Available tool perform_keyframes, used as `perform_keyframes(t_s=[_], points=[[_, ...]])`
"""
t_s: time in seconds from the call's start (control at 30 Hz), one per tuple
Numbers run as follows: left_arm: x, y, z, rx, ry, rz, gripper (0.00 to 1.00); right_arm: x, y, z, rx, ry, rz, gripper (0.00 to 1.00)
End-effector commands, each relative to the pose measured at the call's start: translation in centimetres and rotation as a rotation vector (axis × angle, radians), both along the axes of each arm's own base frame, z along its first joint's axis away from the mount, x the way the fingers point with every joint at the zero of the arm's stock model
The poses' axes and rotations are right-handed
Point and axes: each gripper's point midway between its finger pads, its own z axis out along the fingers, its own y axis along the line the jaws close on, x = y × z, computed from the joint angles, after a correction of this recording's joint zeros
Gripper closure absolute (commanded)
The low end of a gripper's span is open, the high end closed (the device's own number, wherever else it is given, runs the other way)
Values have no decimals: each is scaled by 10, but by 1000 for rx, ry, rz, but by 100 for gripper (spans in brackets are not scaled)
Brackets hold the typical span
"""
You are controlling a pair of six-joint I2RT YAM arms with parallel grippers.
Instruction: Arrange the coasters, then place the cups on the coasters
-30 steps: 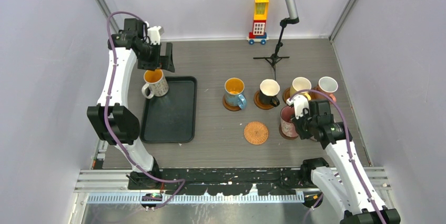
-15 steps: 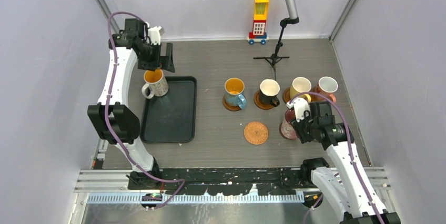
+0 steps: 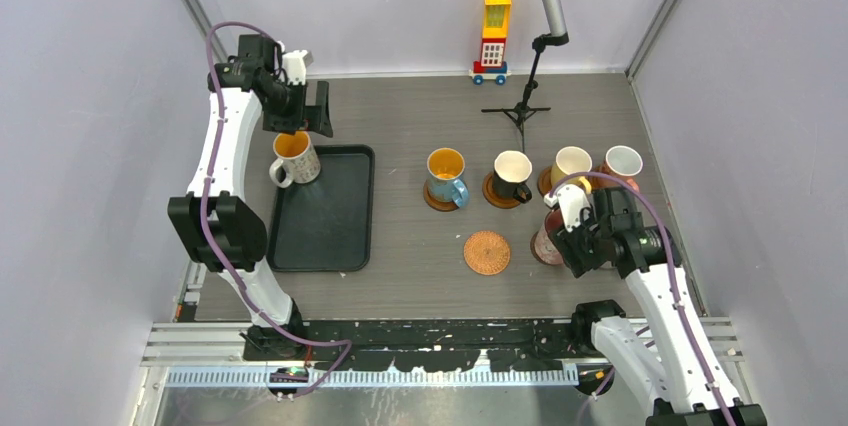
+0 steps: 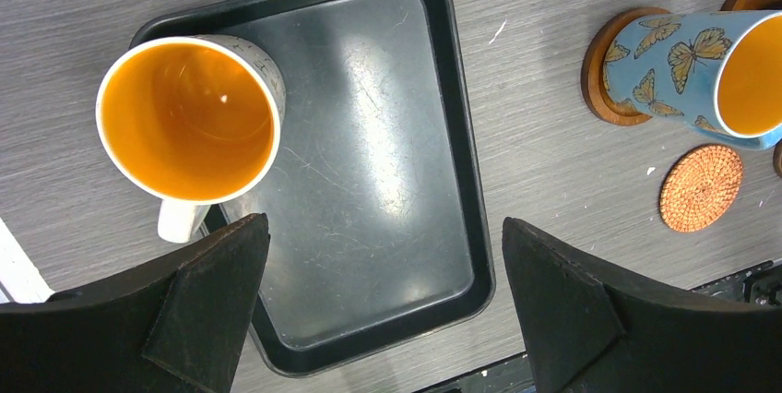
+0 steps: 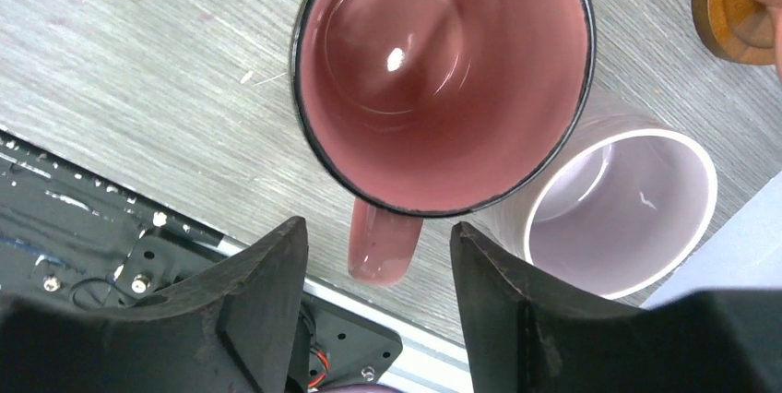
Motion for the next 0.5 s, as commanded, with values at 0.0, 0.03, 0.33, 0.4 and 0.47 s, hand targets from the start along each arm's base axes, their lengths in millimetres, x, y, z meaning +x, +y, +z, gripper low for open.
perform_keyframes(t_s=[0.0,0.03,0.33,0.4,0.47], points=[[5,0,14,-1,-51,3,0,-14,1,24,-2,20,61,33],[5,-1,14,-6,-47,4,0,-19,2,29,2,35,75,30],[-3,-1,14,-9,-30,14,0,12,23,99,102,-19,87,25],[-4,5,11,24,-18,25,0,34,38,115,173,-21,69,24],[-3,15,11,43,-12,40,0,61,52,126,209,-25,61,23]])
